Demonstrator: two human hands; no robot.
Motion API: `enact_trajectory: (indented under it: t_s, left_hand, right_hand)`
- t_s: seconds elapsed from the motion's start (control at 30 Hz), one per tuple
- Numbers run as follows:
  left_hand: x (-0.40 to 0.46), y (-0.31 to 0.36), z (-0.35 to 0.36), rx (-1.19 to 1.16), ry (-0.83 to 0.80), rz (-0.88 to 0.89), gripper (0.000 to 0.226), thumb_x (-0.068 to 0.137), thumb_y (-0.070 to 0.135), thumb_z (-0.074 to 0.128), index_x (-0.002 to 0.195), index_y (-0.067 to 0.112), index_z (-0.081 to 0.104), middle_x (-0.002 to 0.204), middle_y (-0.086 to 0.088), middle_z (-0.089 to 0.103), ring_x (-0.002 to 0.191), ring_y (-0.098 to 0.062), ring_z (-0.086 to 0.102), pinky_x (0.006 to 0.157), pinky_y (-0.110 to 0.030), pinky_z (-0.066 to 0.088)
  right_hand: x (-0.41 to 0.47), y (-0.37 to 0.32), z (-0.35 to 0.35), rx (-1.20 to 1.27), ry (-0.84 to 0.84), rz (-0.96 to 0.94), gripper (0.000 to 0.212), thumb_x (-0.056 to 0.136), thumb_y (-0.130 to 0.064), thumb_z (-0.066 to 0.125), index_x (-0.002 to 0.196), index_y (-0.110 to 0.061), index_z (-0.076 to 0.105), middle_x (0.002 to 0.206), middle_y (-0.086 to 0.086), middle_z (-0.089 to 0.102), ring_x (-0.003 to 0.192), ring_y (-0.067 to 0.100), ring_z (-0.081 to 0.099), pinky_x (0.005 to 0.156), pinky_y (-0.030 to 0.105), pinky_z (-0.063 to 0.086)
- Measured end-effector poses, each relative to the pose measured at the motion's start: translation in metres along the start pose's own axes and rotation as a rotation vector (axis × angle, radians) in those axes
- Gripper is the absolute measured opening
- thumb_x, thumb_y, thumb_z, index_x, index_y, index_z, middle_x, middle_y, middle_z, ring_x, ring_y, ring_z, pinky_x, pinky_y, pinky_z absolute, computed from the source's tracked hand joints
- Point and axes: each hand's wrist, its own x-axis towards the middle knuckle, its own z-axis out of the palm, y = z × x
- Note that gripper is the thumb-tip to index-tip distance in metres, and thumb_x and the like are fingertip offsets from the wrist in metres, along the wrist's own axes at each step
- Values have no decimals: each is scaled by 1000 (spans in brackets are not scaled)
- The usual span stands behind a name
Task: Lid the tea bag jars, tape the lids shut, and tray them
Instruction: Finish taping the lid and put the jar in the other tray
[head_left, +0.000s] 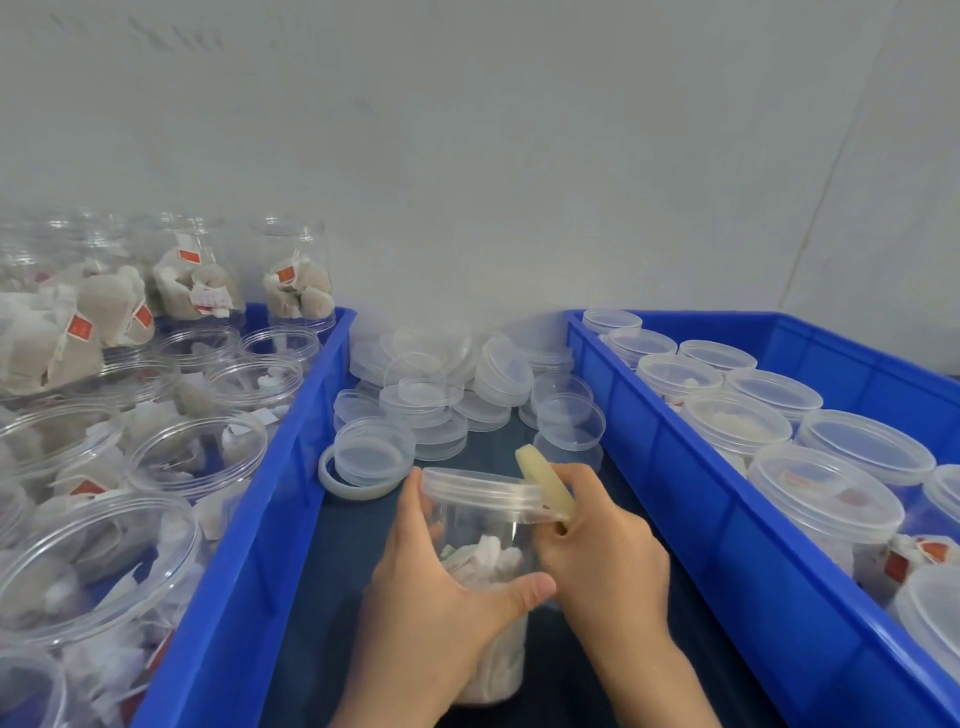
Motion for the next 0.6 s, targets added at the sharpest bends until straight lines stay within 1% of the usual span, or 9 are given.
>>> enact_trajectory:
  t_s: [0.03,0.1,0.17,0.2,0.27,0.33,0.47,0.53,0.6]
  left_hand:
    - [0,-1,0,22,-2,3,126,31,56,87,137,52,18,113,40,38,105,16,44,87,-18,40]
    - [1,-3,0,64,24,4,116,35,57,80,137,47,25,120,30,44,102,17,46,82,-17,39]
    - [2,-4,1,60,59,-19,115,37,59,76,139,43,27,123,25,46,100,15,49,77,-16,39]
    - [2,-3,1,48,69,-27,113,39,58,77,139,43,27,124,24,47,100,14,50,76,-15,39]
    - [2,-2,2,41,72,-21,111,41,55,81,139,43,29,123,25,47,100,13,51,76,-15,38]
    - [1,-2,4,49,75,-2,117,38,56,80,141,43,25,121,26,47,101,12,51,79,-16,39]
    - [0,-1,7,72,119,-24,118,42,54,82,144,41,22,123,23,48,99,9,52,82,-19,39]
    - [-2,0,7,110,176,-29,118,42,56,79,144,41,21,127,21,48,100,6,53,83,-21,40]
    - [-3,2,5,216,230,-5,121,42,61,75,145,41,16,135,18,45,108,-2,53,85,-23,41]
  right_hand:
    - [2,2,-2,26,-16,10,33,82,-29,55,111,-43,46,75,-11,61,77,15,60,63,30,44]
    - [5,5,-4,122,-77,10,42,77,-22,59,109,-44,44,77,-15,58,75,10,58,65,31,46]
    - [6,7,-6,181,-121,-4,48,74,-19,63,105,-47,41,79,-19,55,75,5,57,68,31,48]
    - [7,8,-6,172,-103,-15,46,74,-18,63,102,-48,42,78,-21,55,74,4,56,68,31,49]
    - [10,13,-7,152,14,-19,35,76,-17,64,95,-43,50,77,-23,56,73,2,55,65,31,49]
    - [11,16,-9,125,121,-17,27,78,-16,64,93,-37,57,80,-22,57,73,4,55,62,31,49]
    - [9,15,-6,-1,217,-88,22,80,-11,66,98,-23,64,90,-11,61,72,19,59,56,35,48]
    - [7,13,-4,23,334,-156,24,71,-1,73,90,-16,68,82,-5,64,61,25,59,46,36,48]
    - [7,13,-5,15,537,-245,33,61,10,76,85,-10,70,76,1,65,54,28,59,37,34,46]
